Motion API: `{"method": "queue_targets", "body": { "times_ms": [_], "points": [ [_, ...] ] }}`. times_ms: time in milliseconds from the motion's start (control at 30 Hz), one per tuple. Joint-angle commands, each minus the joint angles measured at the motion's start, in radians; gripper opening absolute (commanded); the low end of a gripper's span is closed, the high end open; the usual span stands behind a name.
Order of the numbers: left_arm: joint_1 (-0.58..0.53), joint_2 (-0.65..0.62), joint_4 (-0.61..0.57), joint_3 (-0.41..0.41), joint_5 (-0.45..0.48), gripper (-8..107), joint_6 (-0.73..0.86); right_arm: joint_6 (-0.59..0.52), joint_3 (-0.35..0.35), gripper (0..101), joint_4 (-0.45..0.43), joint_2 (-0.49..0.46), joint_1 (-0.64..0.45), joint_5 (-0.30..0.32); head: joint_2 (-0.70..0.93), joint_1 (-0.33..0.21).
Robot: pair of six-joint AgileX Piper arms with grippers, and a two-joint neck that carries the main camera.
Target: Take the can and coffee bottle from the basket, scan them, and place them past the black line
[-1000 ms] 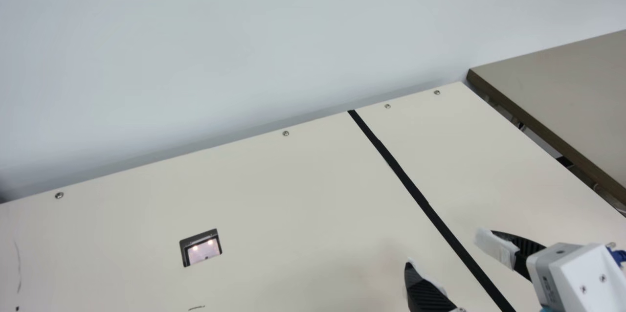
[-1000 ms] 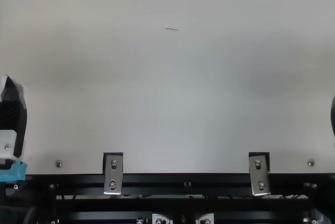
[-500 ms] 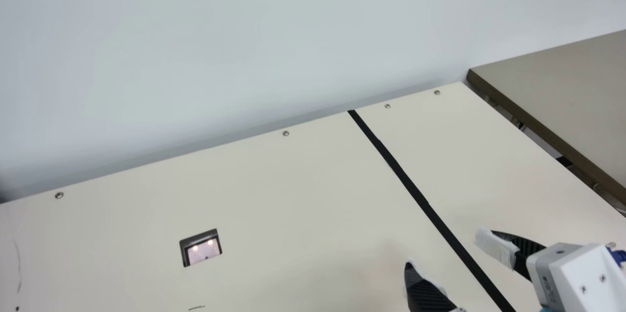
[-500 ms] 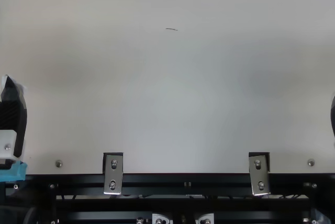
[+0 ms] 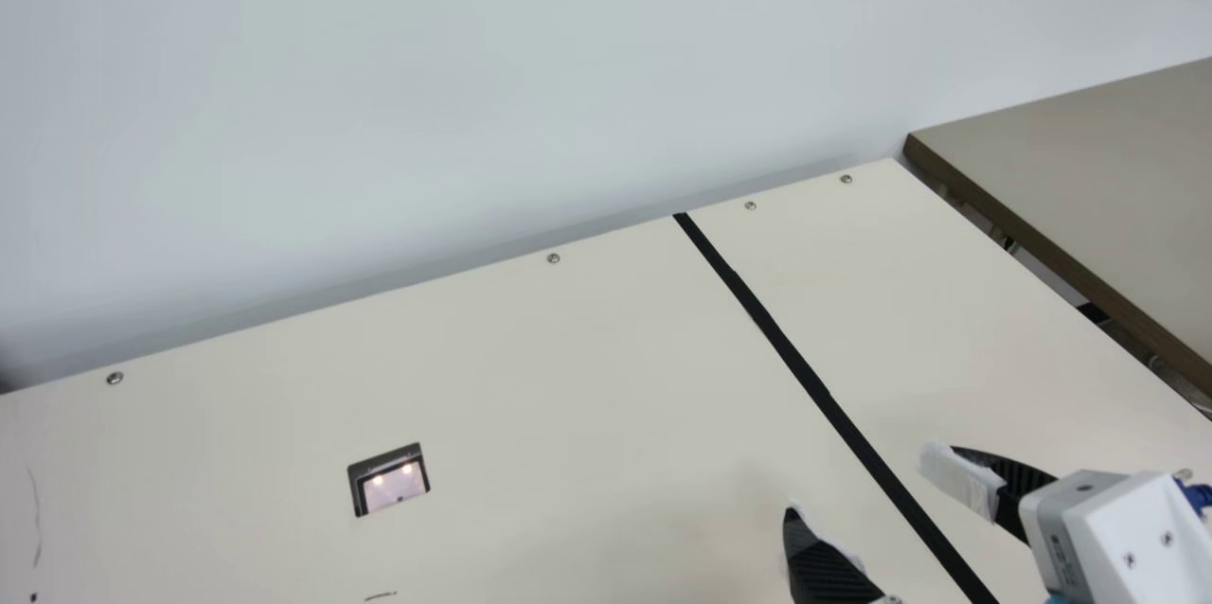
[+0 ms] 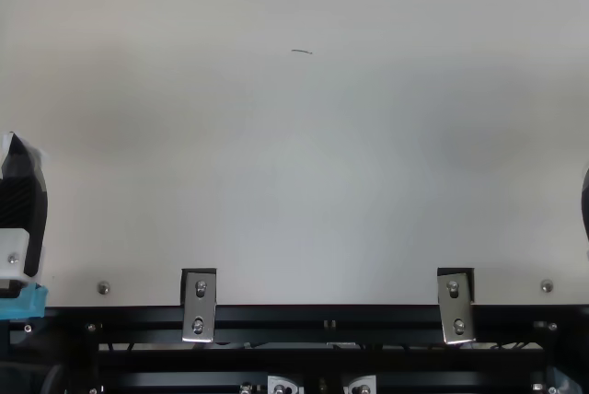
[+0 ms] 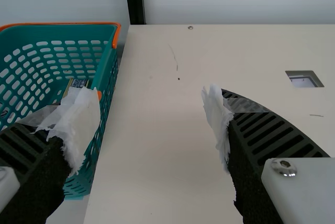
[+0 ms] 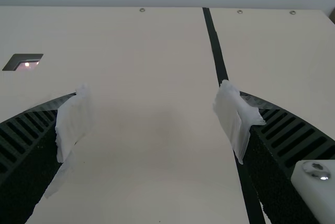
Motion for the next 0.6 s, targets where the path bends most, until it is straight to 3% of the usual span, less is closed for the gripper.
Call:
{"method": "queue_targets", "body": {
  "times_ms": [0, 567],
  "points": [
    [0.0, 0.0, 0.0, 0.0, 0.0, 90, 0.0, 0.0, 0.0, 101, 0.0, 0.0, 0.0, 0.0, 0.01, -0.027],
    [0.0, 0.0, 0.0, 0.0, 0.0, 90, 0.0, 0.002, 0.0, 101, -0.002, 0.0, 0.001, 0.001, 0.01, -0.027]
  ]
}}
